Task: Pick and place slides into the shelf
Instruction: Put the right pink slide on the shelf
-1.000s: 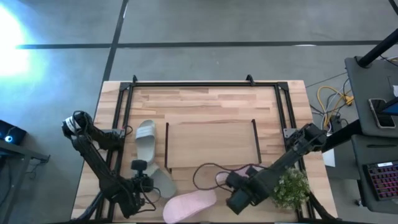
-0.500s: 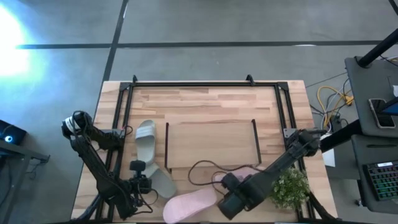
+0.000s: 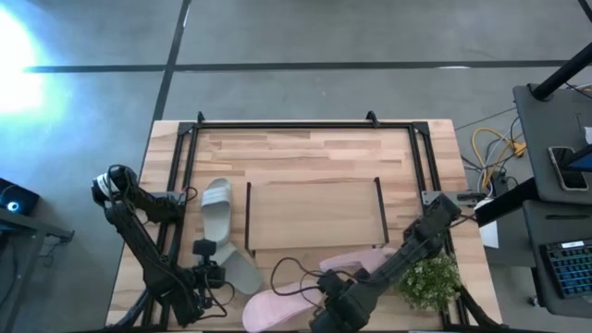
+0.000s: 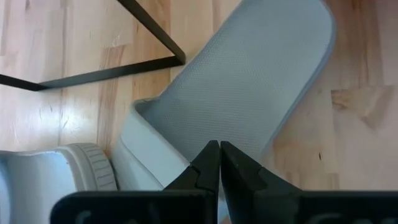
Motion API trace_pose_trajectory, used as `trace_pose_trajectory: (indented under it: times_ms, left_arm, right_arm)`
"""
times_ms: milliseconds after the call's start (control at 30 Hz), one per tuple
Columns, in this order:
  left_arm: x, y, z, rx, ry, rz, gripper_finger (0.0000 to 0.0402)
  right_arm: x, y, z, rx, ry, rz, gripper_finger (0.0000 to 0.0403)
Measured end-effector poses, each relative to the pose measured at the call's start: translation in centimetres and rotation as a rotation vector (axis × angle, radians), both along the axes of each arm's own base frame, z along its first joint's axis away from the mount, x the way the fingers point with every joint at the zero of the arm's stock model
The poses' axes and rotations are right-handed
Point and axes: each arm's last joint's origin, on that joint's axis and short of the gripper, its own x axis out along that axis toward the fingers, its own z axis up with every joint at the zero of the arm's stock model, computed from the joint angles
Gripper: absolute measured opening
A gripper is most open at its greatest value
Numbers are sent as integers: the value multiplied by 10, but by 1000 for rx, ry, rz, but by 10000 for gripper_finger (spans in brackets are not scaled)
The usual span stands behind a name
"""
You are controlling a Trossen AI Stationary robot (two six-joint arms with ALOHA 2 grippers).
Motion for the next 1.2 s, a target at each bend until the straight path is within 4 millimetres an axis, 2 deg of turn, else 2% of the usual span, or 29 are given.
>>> trace_pose_trajectory:
  times_ms: [167, 333, 533, 767, 900, 1100, 1200]
  left_arm:
    - [0, 0, 0, -2, 8, -9, 0]
    - [1, -4, 4, -35, 30, -18, 0]
    - [6, -14, 8, -142, -7, -38, 0]
    - [8, -25, 10, -294, 48, -96, 0]
    - [8, -25, 10, -295, 59, -97, 0]
    - [8, -26, 10, -310, 88, -134, 0]
    - [8, -26, 10, -305, 90, -149, 0]
  right_arm:
    - [-9, 8, -8, -16, 11, -148, 129]
    - [-26, 28, -1, -5, -33, -255, 128]
    - [-26, 21, 7, -14, -44, -182, 108]
    - [-21, 5, 5, 8, 33, -57, 89]
    - [-26, -2, 28, 32, -10, 9, 95]
    - [-48, -23, 86, 17, -205, -7, 119]
    - [-58, -34, 90, 23, -183, -47, 127]
